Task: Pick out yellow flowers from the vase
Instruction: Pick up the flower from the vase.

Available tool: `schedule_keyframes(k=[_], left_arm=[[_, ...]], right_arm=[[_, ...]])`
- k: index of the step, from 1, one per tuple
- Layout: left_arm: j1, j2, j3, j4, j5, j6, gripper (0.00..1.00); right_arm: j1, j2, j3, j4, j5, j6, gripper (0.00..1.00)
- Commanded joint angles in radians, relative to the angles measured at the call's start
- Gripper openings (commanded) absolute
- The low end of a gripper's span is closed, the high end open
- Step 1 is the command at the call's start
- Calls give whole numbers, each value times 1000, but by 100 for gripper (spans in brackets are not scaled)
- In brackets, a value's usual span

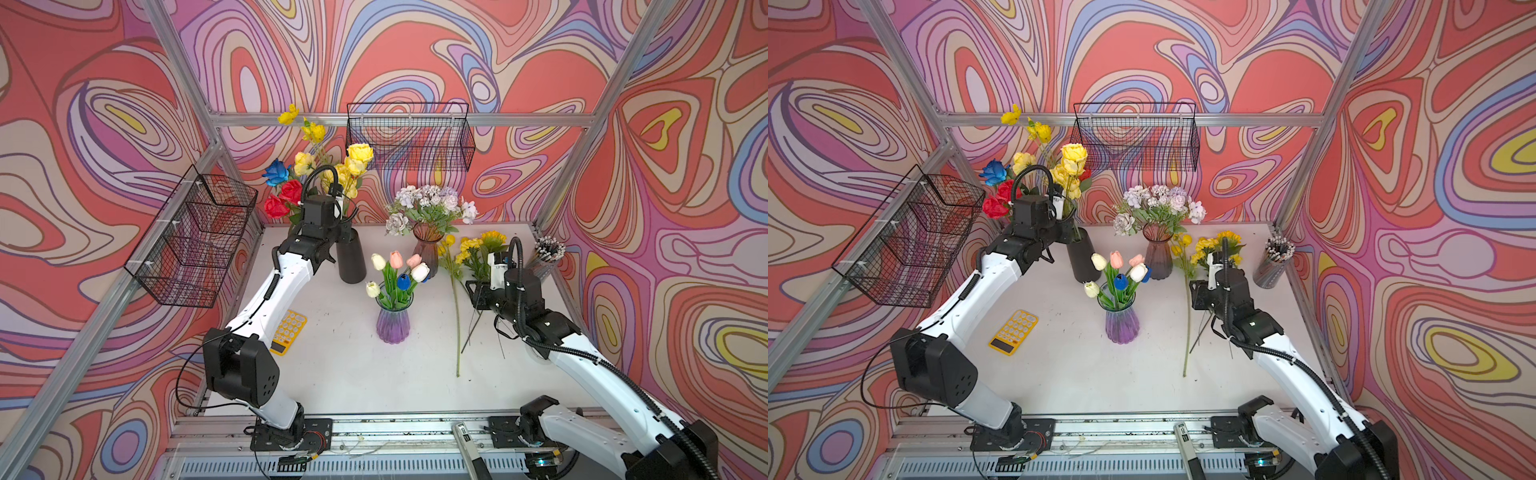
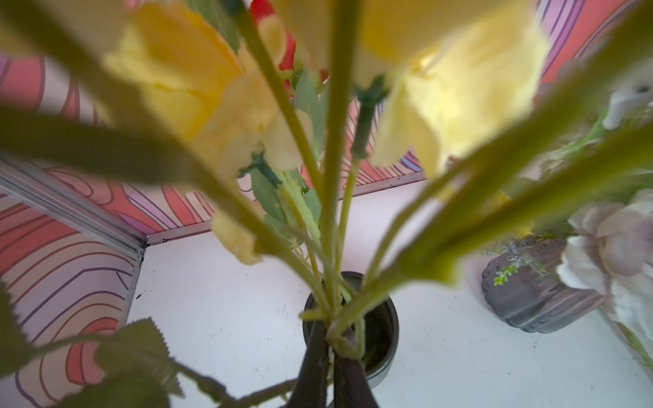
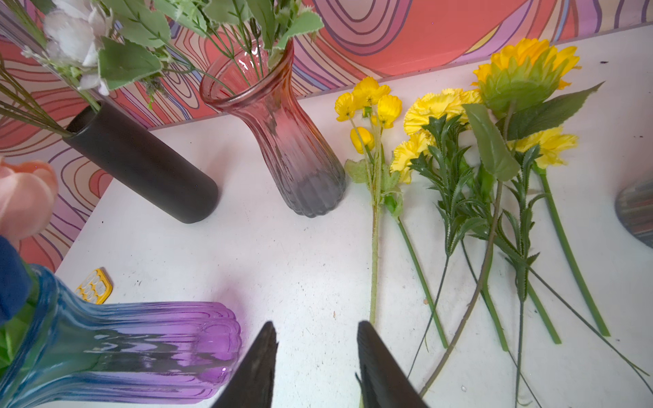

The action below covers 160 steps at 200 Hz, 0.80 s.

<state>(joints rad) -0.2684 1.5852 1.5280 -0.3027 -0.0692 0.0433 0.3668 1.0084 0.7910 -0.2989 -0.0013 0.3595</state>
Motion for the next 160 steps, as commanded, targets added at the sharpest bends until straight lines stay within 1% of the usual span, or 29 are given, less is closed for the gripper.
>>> schedule_keyframes(k=[1, 37, 76, 99, 146, 150, 160], left_arm=[[0, -51, 7, 8, 77, 42, 0], [10, -57, 44, 4, 129, 41, 0], [21, -54, 39, 18, 159, 50, 0], [28, -58, 17, 31, 253, 80, 0], [41, -63, -3, 31, 397, 113, 0], [43, -64, -5, 61, 411, 113, 0], [51, -65, -10, 66, 437, 115, 0]], right_arm=[[-4, 9, 25, 17, -11, 3, 40], [-3, 11, 28, 21, -19, 7, 40], [-2, 4, 27, 17, -17, 7, 40], [-4, 4, 28, 17, -16, 7, 40], [-3, 8, 30, 18, -19, 9, 40], [-3, 9, 30, 18, -19, 7, 40], [-3, 9, 30, 18, -20, 7, 40]])
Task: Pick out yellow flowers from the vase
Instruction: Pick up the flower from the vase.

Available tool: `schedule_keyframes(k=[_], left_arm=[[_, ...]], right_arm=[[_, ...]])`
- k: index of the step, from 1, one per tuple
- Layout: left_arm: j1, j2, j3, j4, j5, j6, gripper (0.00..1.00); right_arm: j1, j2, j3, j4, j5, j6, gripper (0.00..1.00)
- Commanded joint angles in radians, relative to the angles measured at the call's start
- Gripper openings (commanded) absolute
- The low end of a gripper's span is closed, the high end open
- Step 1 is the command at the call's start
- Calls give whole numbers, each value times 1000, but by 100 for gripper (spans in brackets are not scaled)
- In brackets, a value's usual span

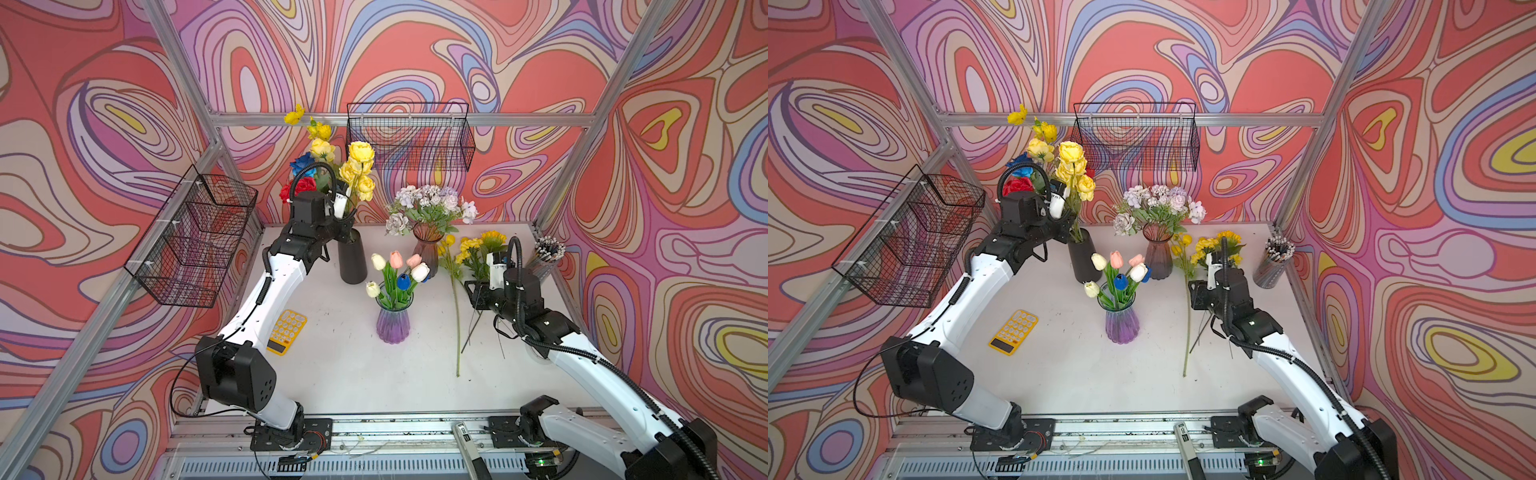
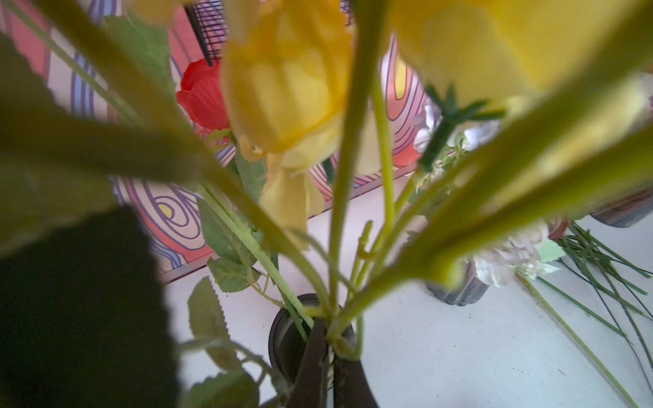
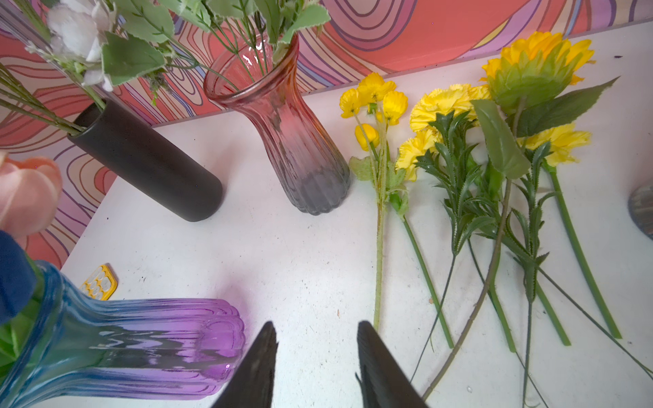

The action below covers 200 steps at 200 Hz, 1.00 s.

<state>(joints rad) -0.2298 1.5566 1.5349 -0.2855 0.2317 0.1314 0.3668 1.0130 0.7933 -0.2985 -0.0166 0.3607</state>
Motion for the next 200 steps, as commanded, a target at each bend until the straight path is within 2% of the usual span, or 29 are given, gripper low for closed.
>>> schedule_keyframes(k=[1, 56, 81, 113, 154, 200], left_arm=[[13, -37, -17, 49, 137, 27, 0], [47, -34, -39, 65, 163, -7, 1], [50, -17, -33, 28, 229, 20, 2], [59, -10, -50, -4, 257, 30, 6], [81, -5, -71, 13, 279, 29, 9], [98, 5, -90, 63, 326, 31, 17]], right_arm=[[-4, 5, 28, 18, -5, 6, 40], [-3, 8, 27, 18, -7, 7, 40], [-3, 16, 29, 22, -12, 7, 40], [-4, 24, 36, 22, -14, 6, 40], [-3, 36, 44, 26, -17, 3, 40], [-4, 47, 48, 39, -25, 3, 40]])
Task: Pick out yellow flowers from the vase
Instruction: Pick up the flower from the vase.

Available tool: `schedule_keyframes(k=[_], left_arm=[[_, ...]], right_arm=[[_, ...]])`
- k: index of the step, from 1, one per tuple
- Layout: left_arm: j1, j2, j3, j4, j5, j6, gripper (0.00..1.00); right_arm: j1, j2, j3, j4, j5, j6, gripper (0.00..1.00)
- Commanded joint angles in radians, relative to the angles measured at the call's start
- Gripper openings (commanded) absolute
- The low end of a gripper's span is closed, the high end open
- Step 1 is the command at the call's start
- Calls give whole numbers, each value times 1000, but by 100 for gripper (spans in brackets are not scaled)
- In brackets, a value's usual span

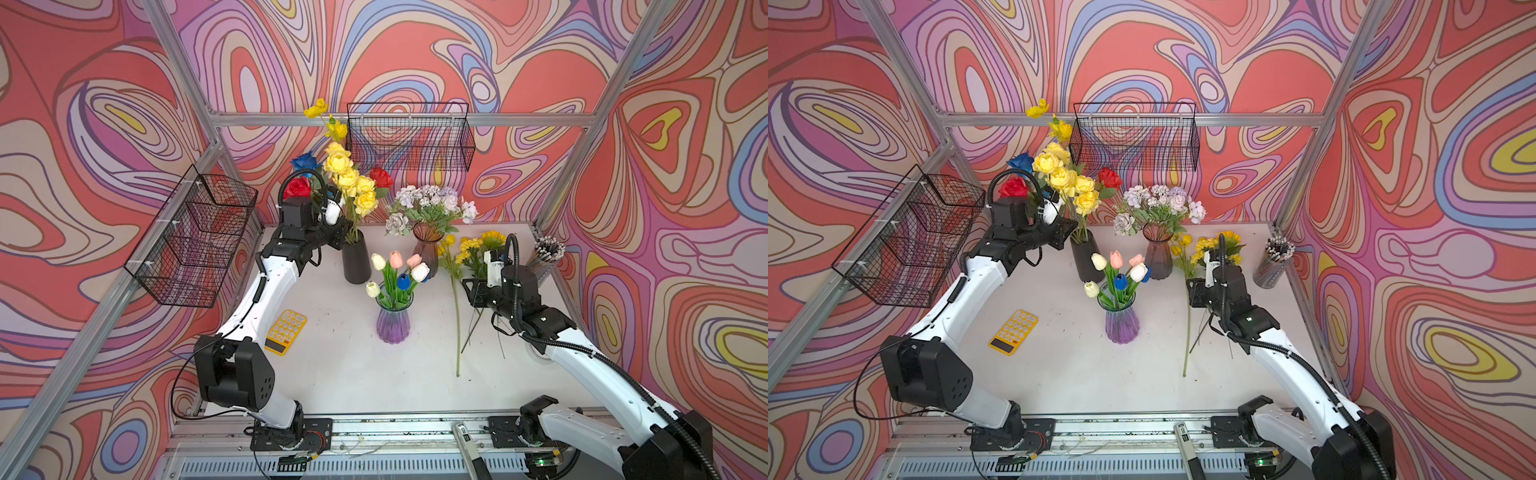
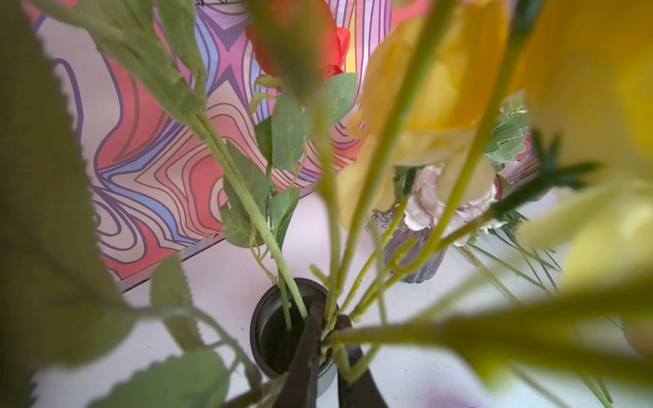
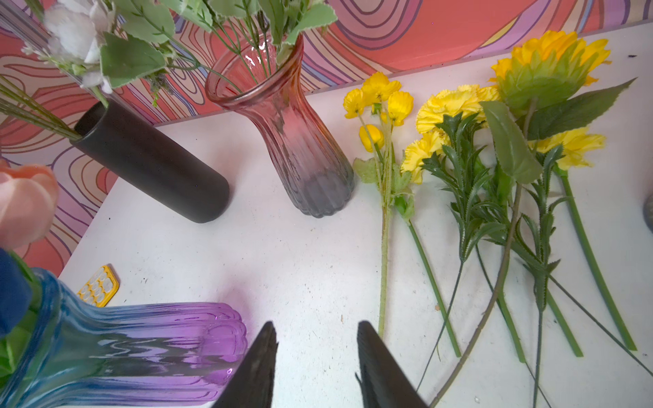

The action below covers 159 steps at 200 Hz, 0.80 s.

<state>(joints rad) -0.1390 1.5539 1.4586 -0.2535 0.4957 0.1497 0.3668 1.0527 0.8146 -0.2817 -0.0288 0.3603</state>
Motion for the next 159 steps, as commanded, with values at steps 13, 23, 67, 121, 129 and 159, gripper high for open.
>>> schedule_keyframes(k=[13, 23, 67, 121, 129, 159], left_arm=[[9, 7, -20, 42, 79, 9, 20], [9, 6, -25, 52, 86, 5, 22], [9, 4, -38, 77, 80, -8, 25], [10, 1, -36, 33, 41, 40, 33], [10, -7, -41, 21, 37, 60, 33], [10, -17, -49, -34, 67, 137, 36]], right_arm=[[-3, 10, 26, 22, -14, 3, 40], [-3, 12, 26, 24, -13, 2, 40], [-3, 17, 29, 27, -17, 1, 40], [-3, 5, 18, 23, -14, 2, 40], [-4, 3, 18, 20, -13, 3, 40], [-3, 1, 20, 16, -8, 3, 40]])
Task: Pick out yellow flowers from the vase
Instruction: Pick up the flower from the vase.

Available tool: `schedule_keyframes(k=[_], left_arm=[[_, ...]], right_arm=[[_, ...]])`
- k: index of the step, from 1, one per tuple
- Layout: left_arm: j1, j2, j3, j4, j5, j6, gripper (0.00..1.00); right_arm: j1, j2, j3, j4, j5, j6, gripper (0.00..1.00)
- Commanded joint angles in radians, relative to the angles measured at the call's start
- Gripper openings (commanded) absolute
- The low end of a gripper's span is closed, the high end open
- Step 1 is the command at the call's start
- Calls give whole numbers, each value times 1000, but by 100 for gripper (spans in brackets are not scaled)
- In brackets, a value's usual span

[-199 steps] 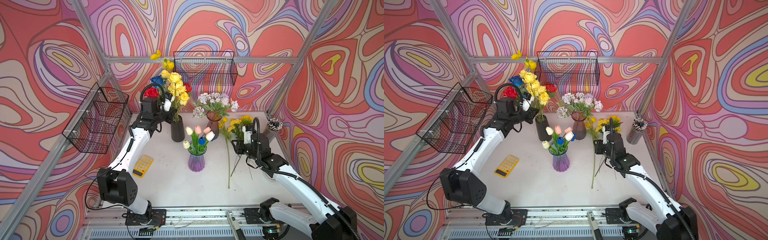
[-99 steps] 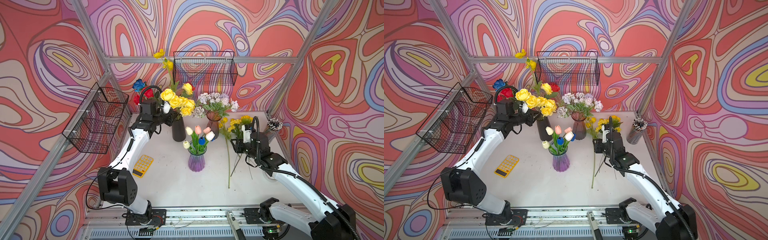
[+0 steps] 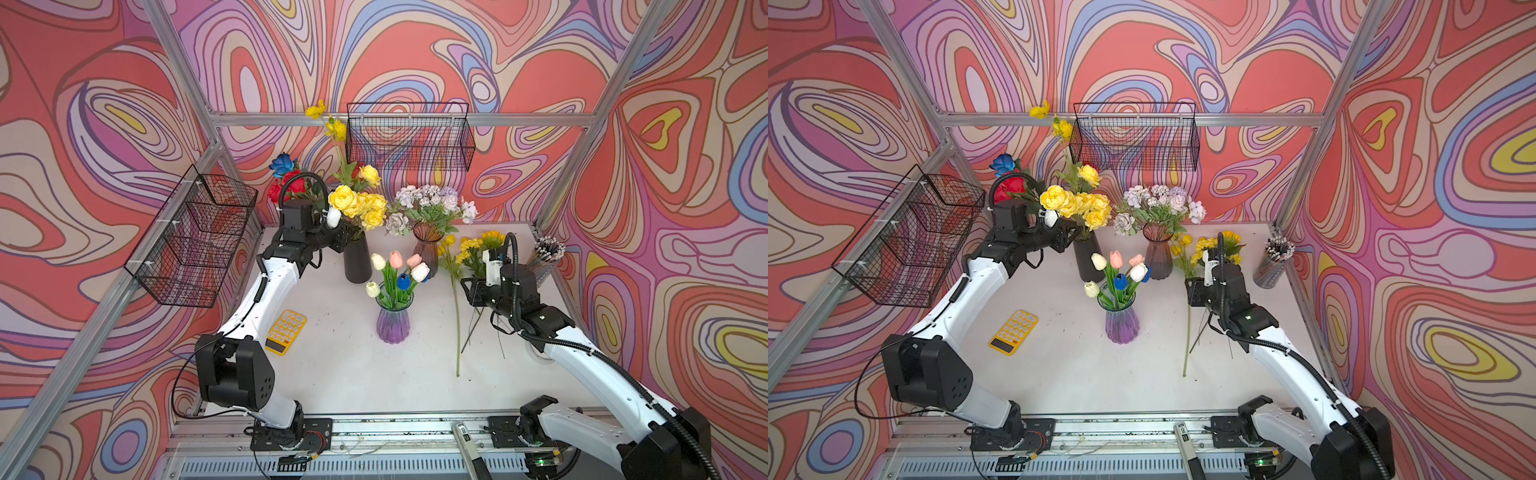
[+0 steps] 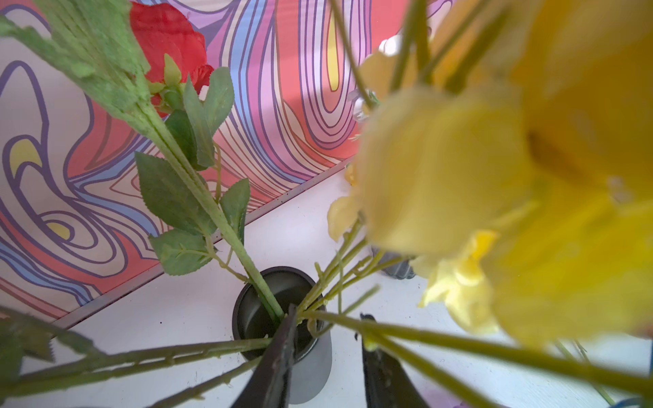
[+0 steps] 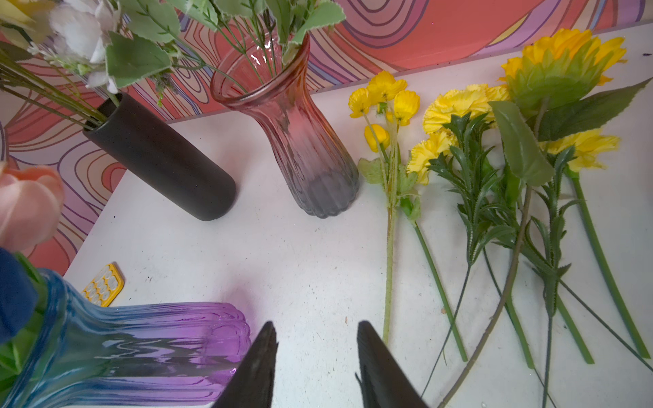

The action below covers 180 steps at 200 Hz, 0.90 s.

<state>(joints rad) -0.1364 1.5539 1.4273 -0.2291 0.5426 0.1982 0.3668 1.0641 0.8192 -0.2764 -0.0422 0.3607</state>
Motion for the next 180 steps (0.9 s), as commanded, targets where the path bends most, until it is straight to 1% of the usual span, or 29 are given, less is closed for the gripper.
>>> schedule_keyframes(k=[1, 16, 31, 44, 69, 125, 152, 180], left_arm=[[8, -15, -18, -61, 20, 89, 36], [10, -8, -16, -59, 13, 92, 36], [28, -3, -22, -43, 48, 69, 36], [41, 1, -36, 5, 82, 61, 38], [46, 13, -56, 38, 92, 76, 44], [48, 20, -105, 125, 198, 104, 48], [47, 29, -122, 173, 180, 108, 52], [46, 61, -104, 170, 171, 129, 54]], right_arm=[[-3, -10, 15, 11, 5, 3, 40], [-4, -7, 19, 11, 0, 4, 40], [-3, -6, 23, 13, -4, 9, 39], [-3, -7, 26, 13, -4, 9, 39], [-3, -9, 32, 1, 5, 5, 39], [-4, -3, 35, 5, 8, 9, 40], [-3, 9, 38, 10, 4, 9, 39], [-4, 20, 44, 16, 0, 11, 39]])
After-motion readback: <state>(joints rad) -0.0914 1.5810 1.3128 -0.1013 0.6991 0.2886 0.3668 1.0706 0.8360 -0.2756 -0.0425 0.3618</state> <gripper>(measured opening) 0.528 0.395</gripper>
